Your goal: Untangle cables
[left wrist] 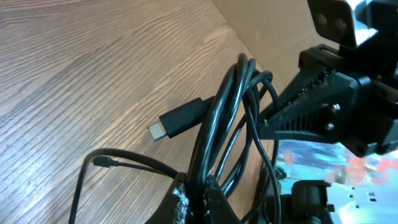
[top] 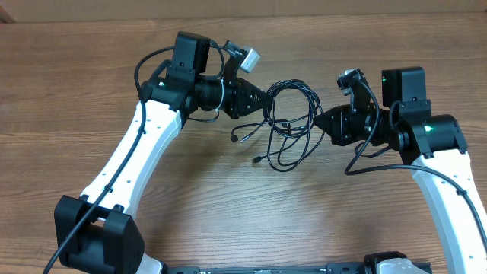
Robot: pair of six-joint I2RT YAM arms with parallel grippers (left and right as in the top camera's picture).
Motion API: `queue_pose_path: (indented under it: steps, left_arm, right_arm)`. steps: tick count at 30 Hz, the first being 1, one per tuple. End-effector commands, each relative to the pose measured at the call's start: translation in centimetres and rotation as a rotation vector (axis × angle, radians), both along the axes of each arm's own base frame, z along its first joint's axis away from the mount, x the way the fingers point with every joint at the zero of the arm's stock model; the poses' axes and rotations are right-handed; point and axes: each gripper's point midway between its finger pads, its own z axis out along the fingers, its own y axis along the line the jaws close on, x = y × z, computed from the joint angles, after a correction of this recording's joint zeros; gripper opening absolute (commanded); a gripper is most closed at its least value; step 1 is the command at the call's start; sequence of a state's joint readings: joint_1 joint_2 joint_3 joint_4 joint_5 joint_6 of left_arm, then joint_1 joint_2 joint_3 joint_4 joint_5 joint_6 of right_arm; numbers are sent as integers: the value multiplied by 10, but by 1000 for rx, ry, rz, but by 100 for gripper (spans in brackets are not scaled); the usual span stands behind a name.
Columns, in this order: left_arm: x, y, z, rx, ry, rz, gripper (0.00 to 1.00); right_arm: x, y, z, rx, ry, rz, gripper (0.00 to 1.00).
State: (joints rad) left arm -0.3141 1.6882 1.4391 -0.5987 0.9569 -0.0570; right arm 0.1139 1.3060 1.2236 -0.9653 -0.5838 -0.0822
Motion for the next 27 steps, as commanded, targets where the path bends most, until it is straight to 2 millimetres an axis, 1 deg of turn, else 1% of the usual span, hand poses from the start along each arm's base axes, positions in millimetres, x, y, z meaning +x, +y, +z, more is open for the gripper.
queue_pose_path:
  steps: [1, 4, 7, 8, 9, 10, 11, 12, 15, 18, 19, 20, 22, 23, 25, 26, 27]
  left_arm:
    - [7, 5, 12, 16, -1, 75, 4]
    - [17, 7, 12, 25, 23, 142, 4]
    - [21, 7, 14, 21, 8, 152, 4]
    - [19, 7, 14, 26, -17, 134, 4]
    - [15, 5, 13, 30, -53, 91, 4]
    - [5, 4, 11, 41, -110, 11, 4]
    - [0, 4, 7, 59, -130, -16, 4]
    - [-5, 5, 1, 83, -155, -51, 4]
    - [-18, 5, -7, 116, -207, -132, 4]
    - [-25, -1, -7, 115, -220, -168, 4]
    - [-28, -4, -6, 103, -222, -180, 4]
    - [-30, -6, -4, 92, -225, -191, 4]
    - [-36, -12, 1, 55, -240, -229, 4]
    - [-37, -14, 3, 44, -245, -238, 4]
    - [-38, -18, 6, 32, -262, -247, 4]
    - [-37, -20, 7, 28, -265, -245, 4]
    - [-37, -20, 8, 24, -264, -244, 4]
  right_arm:
    - [-4, 1, 11, 0, -21, 6, 4]
    - [-14, -1, 4, -9, 37, 5, 4]
    - [-15, -4, 1, -27, 45, -6, 5]
    - [-14, -5, 1, -30, 40, -8, 13]
    - [-11, -5, 2, -34, 29, -12, 36]
    - [-8, -5, 4, -31, 9, -12, 73]
    - [-5, -5, 6, -30, -3, -12, 81]
    - [-2, -4, 8, -28, -19, -12, 86]
    - [6, -3, 13, -23, -65, -12, 88]
    - [14, -2, 20, -18, -118, -9, 87]
    - [14, -1, 21, -22, -133, 7, 84]
    - [13, 0, 22, -25, -151, 36, 79]
    - [10, 4, 23, -24, -169, 80, 76]
    - [6, 6, 23, -24, -180, 119, 71]
    - [1, 6, 20, -36, -180, 150, 59]
    - [-1, 6, 18, -41, -175, 158, 51]
    - [-2, 6, 18, -44, -175, 164, 47]
